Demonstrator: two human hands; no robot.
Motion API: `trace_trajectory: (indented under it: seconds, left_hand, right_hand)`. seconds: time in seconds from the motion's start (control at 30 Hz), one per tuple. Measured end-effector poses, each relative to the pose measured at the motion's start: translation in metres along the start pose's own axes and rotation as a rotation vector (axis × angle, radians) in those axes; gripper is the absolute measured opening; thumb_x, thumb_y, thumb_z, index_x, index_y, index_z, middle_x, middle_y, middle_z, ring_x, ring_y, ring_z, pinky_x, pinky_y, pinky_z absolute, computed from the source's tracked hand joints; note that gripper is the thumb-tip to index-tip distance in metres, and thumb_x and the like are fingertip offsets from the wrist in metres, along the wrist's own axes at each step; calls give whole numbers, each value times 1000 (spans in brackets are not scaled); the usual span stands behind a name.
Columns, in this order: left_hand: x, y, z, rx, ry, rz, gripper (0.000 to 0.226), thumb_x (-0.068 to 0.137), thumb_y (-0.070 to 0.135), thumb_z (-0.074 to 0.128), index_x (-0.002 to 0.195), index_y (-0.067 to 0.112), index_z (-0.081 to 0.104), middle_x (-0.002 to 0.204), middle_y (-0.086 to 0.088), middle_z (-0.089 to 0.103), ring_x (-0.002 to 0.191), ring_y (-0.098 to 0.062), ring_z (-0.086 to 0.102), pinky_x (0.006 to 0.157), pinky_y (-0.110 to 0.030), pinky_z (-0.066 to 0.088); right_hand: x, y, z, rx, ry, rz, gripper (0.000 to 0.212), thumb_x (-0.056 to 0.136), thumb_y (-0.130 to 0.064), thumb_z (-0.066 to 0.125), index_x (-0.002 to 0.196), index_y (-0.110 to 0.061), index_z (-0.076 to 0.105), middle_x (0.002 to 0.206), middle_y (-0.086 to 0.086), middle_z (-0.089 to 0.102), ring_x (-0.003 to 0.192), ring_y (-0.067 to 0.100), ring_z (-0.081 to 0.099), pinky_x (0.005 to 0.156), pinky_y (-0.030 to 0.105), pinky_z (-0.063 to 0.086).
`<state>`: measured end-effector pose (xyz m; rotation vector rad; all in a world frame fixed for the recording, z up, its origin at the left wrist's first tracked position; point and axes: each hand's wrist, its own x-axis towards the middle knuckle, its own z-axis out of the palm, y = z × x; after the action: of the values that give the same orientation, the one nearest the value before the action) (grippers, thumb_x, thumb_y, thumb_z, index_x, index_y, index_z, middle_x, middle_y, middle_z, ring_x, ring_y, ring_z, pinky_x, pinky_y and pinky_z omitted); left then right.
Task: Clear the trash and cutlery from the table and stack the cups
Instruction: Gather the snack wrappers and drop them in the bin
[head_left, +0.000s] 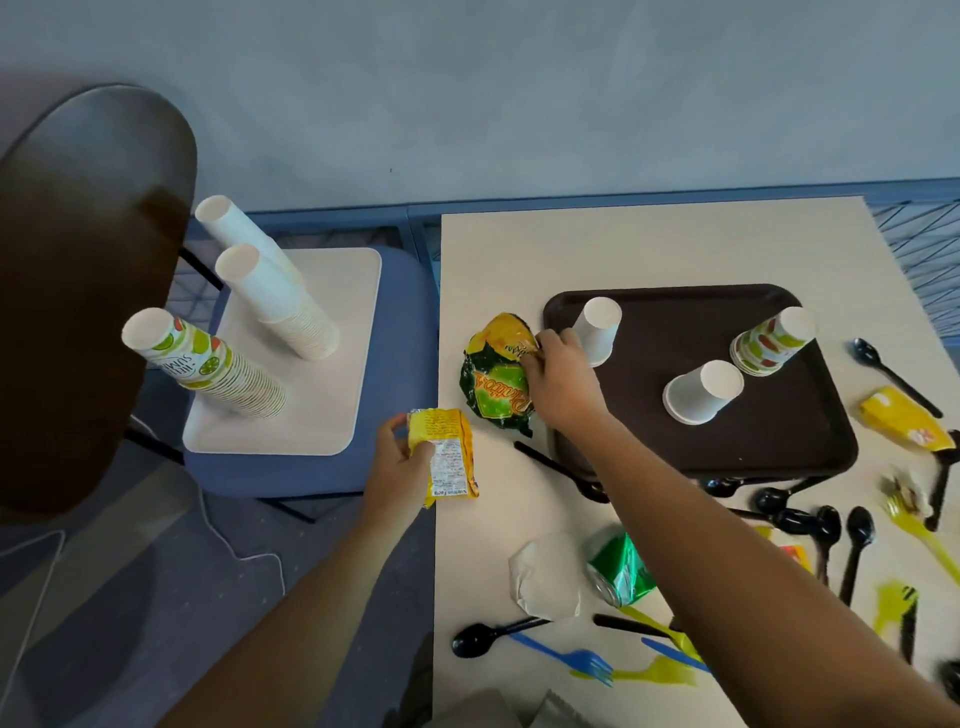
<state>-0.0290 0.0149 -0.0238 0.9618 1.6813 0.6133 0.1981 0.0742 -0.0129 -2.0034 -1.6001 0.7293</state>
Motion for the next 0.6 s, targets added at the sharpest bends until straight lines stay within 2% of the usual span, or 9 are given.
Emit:
trace_trajectory:
  seconds: [0.07,0.2,0.23,0.33,0.37,0.43,0.5,0.57,0.6]
  left_hand:
    - [-4,4,4,-43,20,-11,38,103,10,55,131,32,43,122,-6,70,98,-26,76,76,-44,65]
    - [-18,13,21,-116,9,-3,40,100,4,57,130,29,48,128,-9,68,98,-27,74,68,-40,63]
    - [-23,17,28,-142,-1,1,41,99,3,57,130,28,49,129,-9,68,96,-24,74,65,-38,62]
    - [-43,28,47,-206,-55,21,41,99,-2,56,134,18,55,117,-7,71,84,-13,72,53,-26,58]
    - [-48,31,55,-223,-76,26,39,100,-2,55,134,17,56,111,-5,71,80,-11,72,52,-24,57]
    - [-61,38,69,-256,-128,30,31,103,5,53,132,17,58,106,-6,72,81,-12,72,56,-21,57]
    - [-78,43,84,-358,-165,0,24,105,24,51,121,17,67,104,-9,76,85,-15,73,64,-26,58]
    - [-95,45,98,-490,-179,-63,36,108,40,41,109,21,72,94,-2,79,88,-16,72,72,-30,56]
    - [-100,45,104,-534,-203,-86,44,109,48,35,113,23,72,99,-1,79,95,-18,73,79,-33,56]
  right_hand:
    - [-16,2,-17,88,62,10,17,104,-26,51,102,-9,55,100,5,50,82,23,53,69,34,43]
    - [-51,12,-48,316,51,108,16,102,-25,54,91,-15,55,79,-5,57,71,7,52,58,19,38]
    - [-60,15,-53,368,14,126,16,102,-28,56,91,-17,56,78,-6,59,71,7,54,61,19,41]
    - [-86,28,-62,475,-72,124,14,100,-34,59,96,-21,61,82,-6,64,76,12,58,75,39,50]
    - [-94,32,-66,480,-77,121,15,100,-35,60,97,-20,61,81,-7,65,75,12,58,75,40,50]
    - [-109,40,-75,462,-72,119,16,100,-35,60,96,-20,60,80,-8,64,73,10,58,69,35,47]
    - [-125,48,-85,422,-51,127,16,100,-36,60,93,-22,57,79,-8,63,72,8,58,64,29,42]
    - [-138,56,-94,392,-14,148,19,100,-36,61,89,-23,53,77,-8,60,68,6,55,58,23,39]
    - [-144,60,-99,386,1,157,20,100,-35,62,87,-23,52,75,-8,59,66,5,54,55,19,38]
